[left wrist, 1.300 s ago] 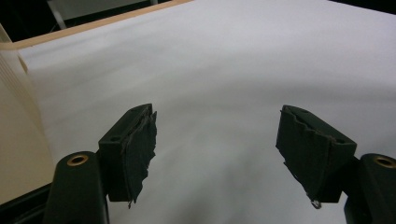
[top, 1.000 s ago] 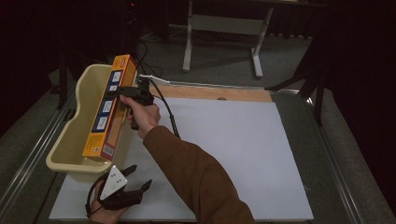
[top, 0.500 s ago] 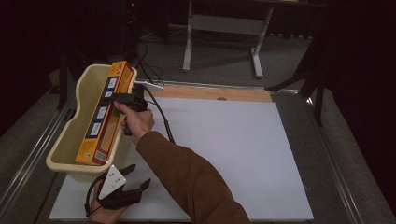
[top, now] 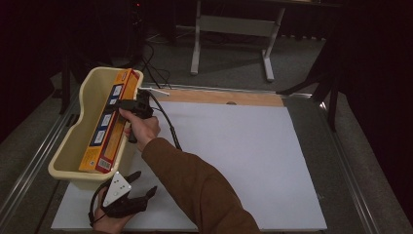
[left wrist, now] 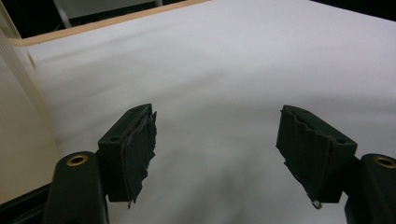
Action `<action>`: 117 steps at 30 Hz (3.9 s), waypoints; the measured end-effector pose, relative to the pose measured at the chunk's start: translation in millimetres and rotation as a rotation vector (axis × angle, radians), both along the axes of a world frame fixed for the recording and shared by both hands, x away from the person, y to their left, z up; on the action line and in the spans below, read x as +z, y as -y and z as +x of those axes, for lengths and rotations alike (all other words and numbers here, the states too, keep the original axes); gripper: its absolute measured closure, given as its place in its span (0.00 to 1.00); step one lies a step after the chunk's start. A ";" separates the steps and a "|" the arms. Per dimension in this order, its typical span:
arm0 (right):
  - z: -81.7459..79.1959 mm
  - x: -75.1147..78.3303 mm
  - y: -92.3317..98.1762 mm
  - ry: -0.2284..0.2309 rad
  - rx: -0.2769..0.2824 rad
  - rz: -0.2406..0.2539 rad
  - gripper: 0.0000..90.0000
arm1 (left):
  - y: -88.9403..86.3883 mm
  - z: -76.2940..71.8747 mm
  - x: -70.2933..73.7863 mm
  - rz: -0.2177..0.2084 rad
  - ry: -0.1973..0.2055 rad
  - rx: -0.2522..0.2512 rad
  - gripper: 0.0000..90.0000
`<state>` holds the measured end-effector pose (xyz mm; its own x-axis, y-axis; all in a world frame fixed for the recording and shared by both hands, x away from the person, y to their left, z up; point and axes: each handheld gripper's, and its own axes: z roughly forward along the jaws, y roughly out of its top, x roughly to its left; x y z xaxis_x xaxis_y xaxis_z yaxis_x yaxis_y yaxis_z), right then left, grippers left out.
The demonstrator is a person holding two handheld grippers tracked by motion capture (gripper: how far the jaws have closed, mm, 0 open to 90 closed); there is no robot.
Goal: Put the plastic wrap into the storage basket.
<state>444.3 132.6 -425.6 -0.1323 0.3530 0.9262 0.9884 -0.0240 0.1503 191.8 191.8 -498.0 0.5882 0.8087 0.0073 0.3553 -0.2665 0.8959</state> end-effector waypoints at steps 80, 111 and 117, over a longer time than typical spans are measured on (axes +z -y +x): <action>-44.8 57.0 90.6 0.546 0.270 -0.414 0.44 | -1.4 0.0 0.1 0.002 -0.001 0.041 0.32; -173.0 -40.0 322.1 1.092 0.187 -0.684 0.16 | 5.3 -0.6 -1.4 0.042 -0.028 0.040 0.29; -183.9 -51.9 363.7 1.092 0.070 -0.669 0.16 | 4.6 -0.2 -2.2 0.042 -0.033 0.043 0.29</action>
<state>260.4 -231.1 -477.5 -0.7444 0.6671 -0.0282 0.3416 0.4168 0.8424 191.6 187.2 -500.2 0.5533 0.8327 0.0224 0.3967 -0.2871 0.8719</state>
